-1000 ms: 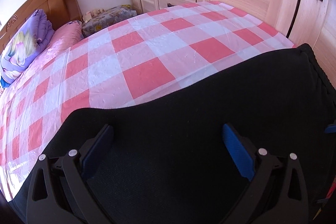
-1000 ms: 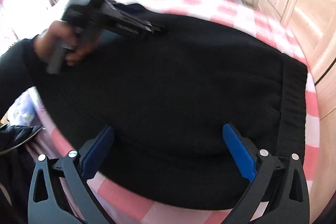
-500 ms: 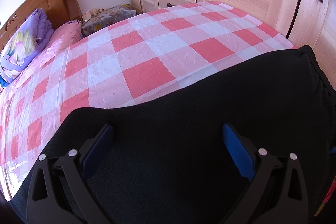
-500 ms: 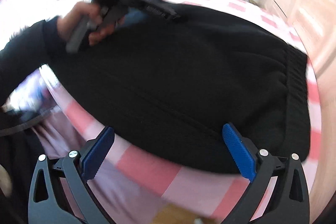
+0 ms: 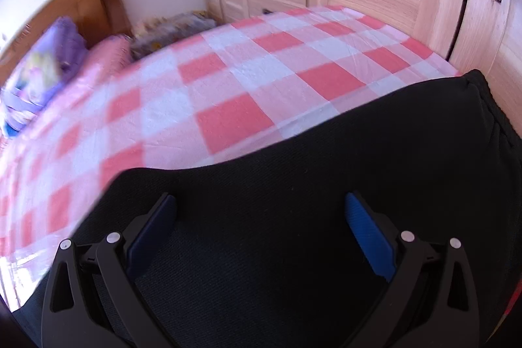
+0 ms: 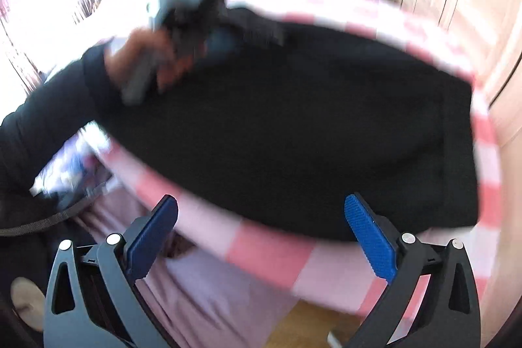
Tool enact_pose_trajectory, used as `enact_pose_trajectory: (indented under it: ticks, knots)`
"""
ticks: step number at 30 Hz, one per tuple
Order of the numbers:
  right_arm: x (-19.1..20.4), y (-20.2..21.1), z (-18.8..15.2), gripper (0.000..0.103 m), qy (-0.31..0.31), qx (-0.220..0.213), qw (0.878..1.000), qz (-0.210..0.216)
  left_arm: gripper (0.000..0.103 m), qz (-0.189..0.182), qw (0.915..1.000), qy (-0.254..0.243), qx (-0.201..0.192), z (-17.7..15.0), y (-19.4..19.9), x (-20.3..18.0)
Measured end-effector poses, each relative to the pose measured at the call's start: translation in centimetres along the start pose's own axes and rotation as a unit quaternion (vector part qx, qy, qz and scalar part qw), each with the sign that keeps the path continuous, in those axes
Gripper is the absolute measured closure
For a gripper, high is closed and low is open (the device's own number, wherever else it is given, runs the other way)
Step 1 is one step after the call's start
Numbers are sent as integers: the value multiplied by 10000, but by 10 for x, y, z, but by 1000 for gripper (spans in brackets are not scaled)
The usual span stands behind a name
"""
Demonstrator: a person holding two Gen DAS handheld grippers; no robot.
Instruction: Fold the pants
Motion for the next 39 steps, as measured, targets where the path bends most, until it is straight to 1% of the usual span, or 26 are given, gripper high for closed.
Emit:
enact_pose_trajectory:
  ticks: [1, 3, 4, 5, 6, 8, 9, 10, 11, 13, 15, 16, 17, 19, 21, 22, 23, 25, 26, 27, 28, 29, 32, 34, 37, 39]
  knots:
    - [-1, 1, 8, 4, 19, -118, 9999, -45, 3, 195, 9998, 0, -103, 1, 11, 2]
    - [-11, -8, 36, 4, 35, -311, 9992, -246, 2, 149, 9987, 73, -473, 2, 52, 5]
    - [-17, -20, 49, 4, -49, -345, 9988, -357, 2, 221, 9977, 34, -645, 0, 73, 9]
    - [-24, -27, 59, 4, -152, -352, 9984, -410, 2, 483, 9957, -30, -784, -7, 96, 19]
    - [-30, -40, 67, 4, -284, -355, 9980, -438, 2, 762, 9940, -8, -779, -18, 112, 33]
    - [-44, -63, 80, 4, -493, -296, 9972, -489, 2, 897, 9937, 263, -618, -42, 127, 57]
    - [-50, -73, 83, 4, -565, -232, 9967, -528, 2, 921, 9937, 400, -499, -57, 131, 69]
    - [-53, -87, 88, 4, -610, -159, 9964, -559, 2, 1036, 9928, 487, -352, -74, 133, 83]
    - [-52, -106, 91, 4, -676, -73, 9961, -569, 2, 1161, 9916, 506, -270, -84, 133, 93]
    - [-52, -129, 90, 4, -736, 103, 9955, -594, 2, 1316, 9894, 603, -112, -102, 130, 109]
    - [-59, -145, 82, 4, -642, 326, 9950, -695, 2, 1328, 9875, 848, -15, -114, 125, 125]
    - [-66, -155, 76, 4, -660, 558, 9928, -829, 2, 1301, 9871, 931, 7, -118, 123, 129]
    - [-66, -158, 68, 4, -653, 473, 9932, -841, 2, 1235, 9870, 1023, 77, -122, 119, 132]
    - [-70, -154, 68, 5, -750, 422, 9927, -841, 2, 1068, 9872, 1180, 116, -126, 117, 134]
    - [-87, -152, 66, 5, -1028, 305, 9864, -1244, 2, 986, 9875, 1231, 82, -128, 118, 135]
    - [-94, -148, 67, 5, -1274, 190, 9834, -1280, 2, 946, 9875, 1256, 110, -129, 117, 134]
    - [-97, -144, 67, 5, -1351, 144, 9805, -1421, 2, 926, 9872, 1292, 113, -131, 117, 135]
    - [-103, -134, 69, 5, -1415, 65, 9695, -2000, 2, 876, 9865, 1380, 131, -133, 115, 137]
    - [-100, -128, 73, 5, -1484, -48, 9676, -2044, 2, 852, 9862, 1410, 138, -134, 114, 138]
    - [-96, -124, 79, 5, -1562, -188, 9673, -1991, 2, 832, 9861, 1435, 139, -134, 113, 138]
    - [-83, -120, 89, 5, -1615, -399, 9698, -1786, 2, 819, 9858, 1462, 137, -134, 113, 138]
    - [-72, -121, 96, 5, -1550, -453, 9734, -1626, 2, 824, 9854, 1486, 130, -134, 114, 138]
    - [-17, -147, 115, 5, -746, -271, 9907, -1109, 2, 864, 9853, 1467, 116, -134, 114, 137]
    - [6, -168, 119, 5, -527, -89, 9942, -931, 2, 876, 9851, 1479, 110, -134, 115, 138]
    - [10, -193, 116, 5, -570, 219, 9937, -936, 2, 889, 9840, 1540, 108, -135, 115, 139]
    - [3, -207, 109, 4, -360, 370, 9904, -1284, 2, 893, 9837, 1559, 99, -135, 116, 140]
Point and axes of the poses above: each gripper's, at about its wrist camera, not at the fingertips, and y roughly against the way its jaws point, x to its left, z to its top, the point moved 7 cm from there along -y, roughly the way its jaws point, and after that the axes turned 10 degrees about -x, right-handed, at the moved point
